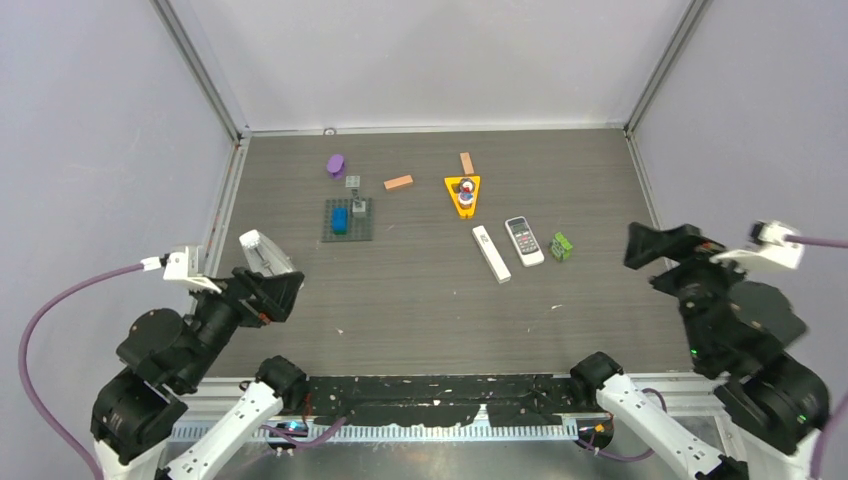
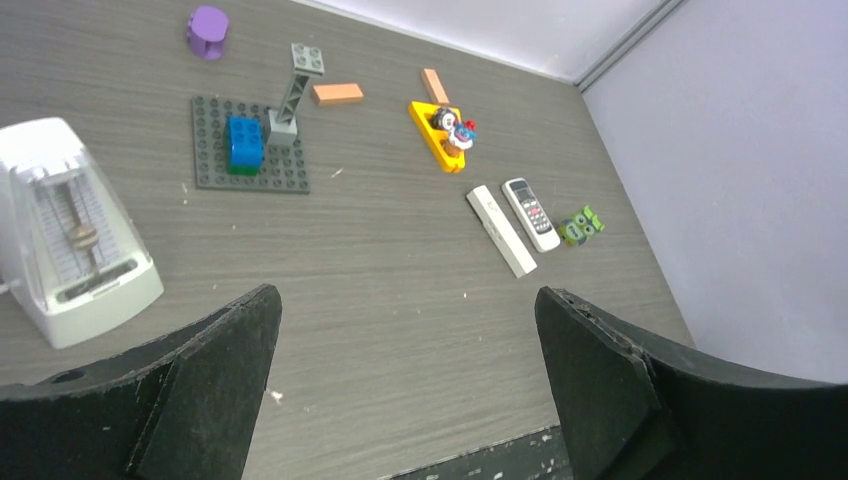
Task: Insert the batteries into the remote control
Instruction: Reset both arms
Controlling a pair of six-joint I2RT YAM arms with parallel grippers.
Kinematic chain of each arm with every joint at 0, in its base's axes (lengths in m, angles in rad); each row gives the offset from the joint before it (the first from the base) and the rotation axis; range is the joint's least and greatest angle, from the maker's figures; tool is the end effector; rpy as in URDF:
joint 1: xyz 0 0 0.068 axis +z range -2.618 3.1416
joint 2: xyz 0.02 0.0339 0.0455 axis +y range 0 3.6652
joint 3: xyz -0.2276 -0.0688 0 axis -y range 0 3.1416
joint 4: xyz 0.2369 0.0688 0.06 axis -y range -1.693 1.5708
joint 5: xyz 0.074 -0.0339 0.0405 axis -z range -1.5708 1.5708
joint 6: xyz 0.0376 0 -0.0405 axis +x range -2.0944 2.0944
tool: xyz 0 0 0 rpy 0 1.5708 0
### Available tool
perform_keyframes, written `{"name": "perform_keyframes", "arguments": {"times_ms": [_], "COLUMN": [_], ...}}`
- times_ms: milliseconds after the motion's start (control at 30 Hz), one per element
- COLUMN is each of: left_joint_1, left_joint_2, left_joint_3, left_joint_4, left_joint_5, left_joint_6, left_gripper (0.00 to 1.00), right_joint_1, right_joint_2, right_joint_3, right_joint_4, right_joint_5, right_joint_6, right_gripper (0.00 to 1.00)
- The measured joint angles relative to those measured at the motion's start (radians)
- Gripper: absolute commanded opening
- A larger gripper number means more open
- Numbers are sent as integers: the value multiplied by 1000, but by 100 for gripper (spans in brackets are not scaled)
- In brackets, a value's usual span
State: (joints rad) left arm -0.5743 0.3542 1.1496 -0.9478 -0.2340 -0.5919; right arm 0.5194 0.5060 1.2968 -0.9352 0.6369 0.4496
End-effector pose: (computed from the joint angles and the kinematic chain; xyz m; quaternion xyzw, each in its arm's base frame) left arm 0.0373 -0.0138 0.3868 -0.0826 0.7530 -0.2822 0.5887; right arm 0.0528 0.0044 0.4194 0.1797 0.7250 0.0799 0.6601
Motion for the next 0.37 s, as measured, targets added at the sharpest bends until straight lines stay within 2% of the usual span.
{"name": "perform_keyframes", "arguments": {"times_ms": [167,367], "left_joint_1": [0,0], "left_joint_2": [-72,-153], "left_joint_3": [21,31], "left_joint_4": [-67,-120], "left_joint_5": [31,61], "left_joint_6": [-21,-39], "left_gripper": [99,99], "right_joint_1": [0,-1], "right_joint_2": [-4,-16], "right_joint_3": [196,211], "right_joint_4": [-129,-213], "right_joint_5": [7,-25], "right_joint_6": [6,8], "right_gripper": [95,95]}}
